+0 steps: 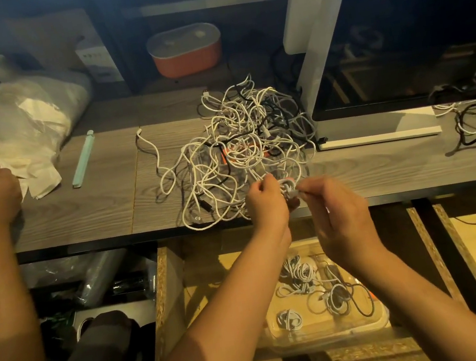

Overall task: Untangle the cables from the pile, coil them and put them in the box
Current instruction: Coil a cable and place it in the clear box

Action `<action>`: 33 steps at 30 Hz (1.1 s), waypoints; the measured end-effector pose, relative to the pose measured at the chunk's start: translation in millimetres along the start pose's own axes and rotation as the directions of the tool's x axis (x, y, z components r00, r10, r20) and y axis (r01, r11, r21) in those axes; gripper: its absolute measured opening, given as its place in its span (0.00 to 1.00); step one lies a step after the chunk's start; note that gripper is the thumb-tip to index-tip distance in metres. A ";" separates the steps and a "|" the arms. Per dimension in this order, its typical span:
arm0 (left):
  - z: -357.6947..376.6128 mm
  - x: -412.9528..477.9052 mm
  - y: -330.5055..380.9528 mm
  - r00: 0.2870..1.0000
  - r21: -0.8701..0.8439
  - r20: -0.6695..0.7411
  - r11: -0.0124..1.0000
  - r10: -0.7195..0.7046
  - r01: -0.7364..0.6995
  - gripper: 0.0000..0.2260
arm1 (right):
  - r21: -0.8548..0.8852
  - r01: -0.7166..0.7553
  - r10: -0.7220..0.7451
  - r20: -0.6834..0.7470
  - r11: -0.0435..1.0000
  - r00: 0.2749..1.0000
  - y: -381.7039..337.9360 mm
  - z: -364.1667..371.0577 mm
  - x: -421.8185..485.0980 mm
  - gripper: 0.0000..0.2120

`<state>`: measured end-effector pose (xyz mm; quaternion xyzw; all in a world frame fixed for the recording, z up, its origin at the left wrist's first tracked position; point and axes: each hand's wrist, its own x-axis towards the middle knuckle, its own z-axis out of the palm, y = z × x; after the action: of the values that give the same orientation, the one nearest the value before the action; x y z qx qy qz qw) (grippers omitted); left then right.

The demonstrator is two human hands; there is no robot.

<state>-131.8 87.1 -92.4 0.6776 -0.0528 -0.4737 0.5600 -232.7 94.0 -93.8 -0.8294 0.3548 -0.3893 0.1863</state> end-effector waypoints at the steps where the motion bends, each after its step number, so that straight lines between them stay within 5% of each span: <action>1: 0.3 0.2 2.7 0.993 -0.077 0.020 0.990 -0.119 0.120 0.10 | -0.002 0.058 -0.058 0.003 0.998 0.998 2.7 -0.7 -0.3 0.09; 4: -0.6 1.8 8.9 0.956 -0.221 0.102 0.931 -0.275 0.291 0.14 | 0.027 0.116 -0.117 0.019 0.993 0.993 9.0 -4.8 -1.7 0.10; 6: -1.4 0.0 13.7 0.947 -0.270 0.173 0.912 -0.271 0.310 0.16 | 0.185 -0.021 0.014 0.039 0.983 0.999 8.6 -8.6 -0.6 0.12; 9: -0.9 -6.5 17.1 0.942 -0.351 0.300 0.900 -0.154 0.259 0.14 | 0.559 -0.377 0.350 0.159 0.739 0.923 3.1 -15.2 1.3 0.19; 11: -0.4 -10.9 14.3 0.924 -0.285 0.371 0.936 -0.090 0.206 0.14 | 0.633 -0.468 0.421 0.237 0.617 0.876 7.4 -19.1 -0.8 0.26; 15: 0.0 -15.6 1.2 0.898 -0.173 0.434 0.971 -0.073 0.163 0.14 | 0.518 -0.501 0.405 0.294 0.693 0.866 16.7 -19.6 -6.8 0.26; 21: 4.2 -15.3 -20.4 0.894 -0.107 0.444 0.986 -0.069 0.129 0.10 | 0.448 -0.532 0.503 0.195 0.719 0.842 25.4 -17.4 -21.7 0.23; 27: -13.1 -16.0 -52.6 0.913 0.013 0.408 1.000 -0.015 0.010 0.09 | 0.455 -0.702 0.665 0.272 0.548 0.696 43.4 -15.2 -53.4 0.27; 33: -41.9 -13.2 -94.8 0.935 0.107 0.348 0.994 -0.060 0.024 0.11 | 0.347 -0.824 0.685 0.458 0.449 0.566 54.0 10.1 -93.4 0.15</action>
<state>-153.2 159.5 -164.6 0.6107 -0.1614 -0.5956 0.4962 -290.4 126.2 -179.7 -0.5373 0.5405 -0.2365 0.6028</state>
